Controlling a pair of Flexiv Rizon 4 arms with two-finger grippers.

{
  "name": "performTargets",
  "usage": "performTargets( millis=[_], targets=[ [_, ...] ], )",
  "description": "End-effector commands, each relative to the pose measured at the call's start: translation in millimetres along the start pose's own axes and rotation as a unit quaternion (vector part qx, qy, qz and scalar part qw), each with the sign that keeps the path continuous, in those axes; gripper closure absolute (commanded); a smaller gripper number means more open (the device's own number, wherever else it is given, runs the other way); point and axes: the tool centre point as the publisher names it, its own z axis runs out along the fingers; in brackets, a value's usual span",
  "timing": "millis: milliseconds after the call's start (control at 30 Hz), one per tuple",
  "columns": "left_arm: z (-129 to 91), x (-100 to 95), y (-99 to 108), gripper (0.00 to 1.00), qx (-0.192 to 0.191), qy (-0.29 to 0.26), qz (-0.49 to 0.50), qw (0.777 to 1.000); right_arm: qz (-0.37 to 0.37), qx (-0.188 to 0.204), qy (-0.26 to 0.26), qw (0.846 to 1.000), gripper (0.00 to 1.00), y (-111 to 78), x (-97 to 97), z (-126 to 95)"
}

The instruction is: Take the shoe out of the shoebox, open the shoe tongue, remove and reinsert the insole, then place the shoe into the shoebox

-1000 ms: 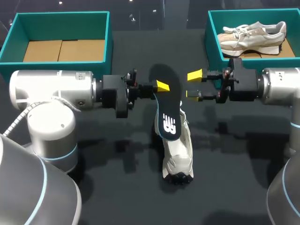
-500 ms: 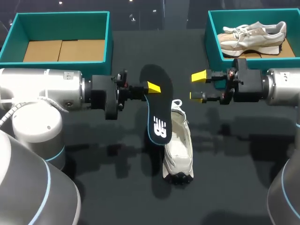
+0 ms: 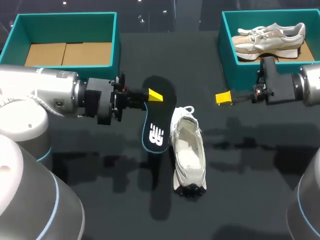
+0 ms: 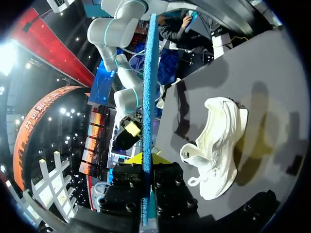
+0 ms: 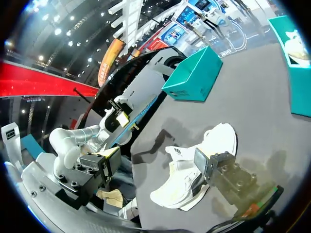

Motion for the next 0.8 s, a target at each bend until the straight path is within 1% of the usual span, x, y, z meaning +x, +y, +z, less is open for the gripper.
performTargets(
  millis=[33,300,333,367,433,467,533,633,667,800],
  targets=[
    [-14,2.2,-11,1.0,-0.007,-0.002,0.001,1.0,0.0,-0.003,-0.011,1.0,0.0,-2.1,9.9,-3],
    [-14,2.2,-11,1.0,-0.007,-0.002,0.001,1.0,0.0,-0.003,-0.011,1.0,0.0,-2.1,9.9,-3],
    [-11,1.2,-15,1.0,-0.014,-0.005,-0.003,1.0,-0.033,0.004,-0.02,0.999,0.0,-4.6,10.2,-5],
    [-10,-0.2,-20,1.0,-0.013,-0.004,-0.011,1.0,-0.057,0.006,-0.017,0.998,0.0,-7.3,11.3,-8],
    [-12,-2.6,-27,1.0,-0.018,-0.017,-0.054,0.998,-0.104,0.014,-0.049,0.993,0.0,-16.6,12.1,-15],
    [-14,-3.4,-30,1.0,-0.013,-0.02,-0.072,0.997,-0.117,0.018,-0.057,0.991,0.0,-21.7,12.6,-18],
    [-17,-3.4,-36,1.0,-0.018,-0.02,-0.102,0.994,-0.157,0.026,-0.08,0.984,0.0,-30.0,14.1,-23],
    [-23,-1.9,-46,1.0,-0.005,-0.021,-0.154,0.988,-0.199,0.031,-0.106,0.974,0.0,-40.6,14.4,-29],
    [-25,-1.1,-49,1.0,0.006,-0.022,-0.174,0.984,-0.212,0.031,-0.108,0.971,0.0,-43.8,13.9,-30],
    [-29,5.5,-69,1.0,0.0,-0.012,-0.193,0.981,-0.271,0.046,-0.123,0.954,0.0,-55.2,11.8,-34]
  ],
)
